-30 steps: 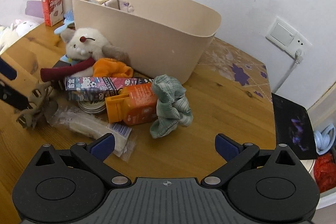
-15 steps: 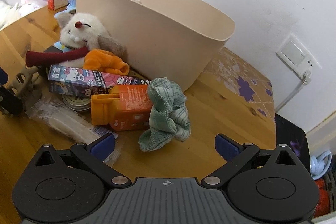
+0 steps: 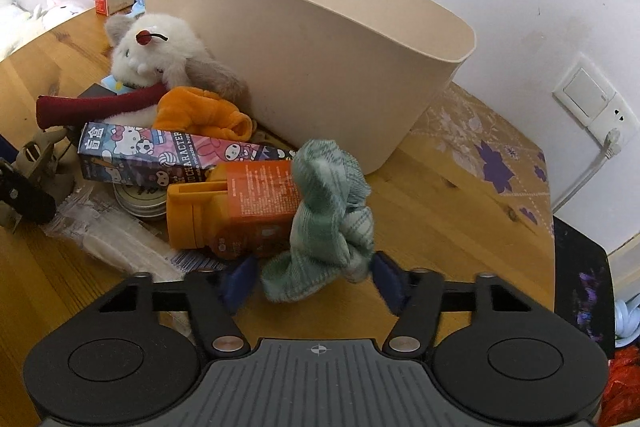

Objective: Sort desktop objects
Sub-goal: 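Reach the left tool to the brown hair clip while the right tool reaches the green scrunchie, then grasp the brown hair clip with the left tool while the right tool grasps the green scrunchie, then carry clip and scrunchie over the basket and open both tools to drop them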

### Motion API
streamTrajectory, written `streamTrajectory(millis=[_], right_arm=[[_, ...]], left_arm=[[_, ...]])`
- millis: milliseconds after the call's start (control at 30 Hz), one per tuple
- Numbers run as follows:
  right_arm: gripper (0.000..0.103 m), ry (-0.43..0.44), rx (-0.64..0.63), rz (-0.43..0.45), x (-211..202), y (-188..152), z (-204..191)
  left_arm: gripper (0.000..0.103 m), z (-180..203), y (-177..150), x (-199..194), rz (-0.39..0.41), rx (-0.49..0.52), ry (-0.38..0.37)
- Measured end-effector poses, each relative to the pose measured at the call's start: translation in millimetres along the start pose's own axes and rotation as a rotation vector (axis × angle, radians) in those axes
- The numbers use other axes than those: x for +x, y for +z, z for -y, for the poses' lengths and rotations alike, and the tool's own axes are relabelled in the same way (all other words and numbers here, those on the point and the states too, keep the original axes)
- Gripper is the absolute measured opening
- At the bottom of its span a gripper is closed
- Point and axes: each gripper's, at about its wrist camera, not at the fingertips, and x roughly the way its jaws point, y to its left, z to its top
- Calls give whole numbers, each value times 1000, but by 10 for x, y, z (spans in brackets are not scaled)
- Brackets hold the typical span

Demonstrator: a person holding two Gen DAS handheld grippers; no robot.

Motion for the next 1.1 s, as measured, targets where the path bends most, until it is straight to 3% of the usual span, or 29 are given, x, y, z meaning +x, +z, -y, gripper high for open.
streamTrajectory(millis=[33,100,200,300,767,1100], right_arm=[[56,6,7,1,-6,-6,12],[37,19,17,1,-21,-19,25],[20,19,33,1,-48,-32,46],[12,24,60,0,-88,-55,76],[9,6,126,51,-430,-95,16],[9,-31,155,110,-744,-138,-45]], left_arm=[[56,-6,0,0,1,3,-2],[55,-9,13,-1,4,9,-3],[54,-11,6,-14,9,8,-4],[51,-4,-13,-38,12,15,-5],[48,-98,-145,-177,25,26,-22],[48,-188,-182,-504,102,-4,-43]])
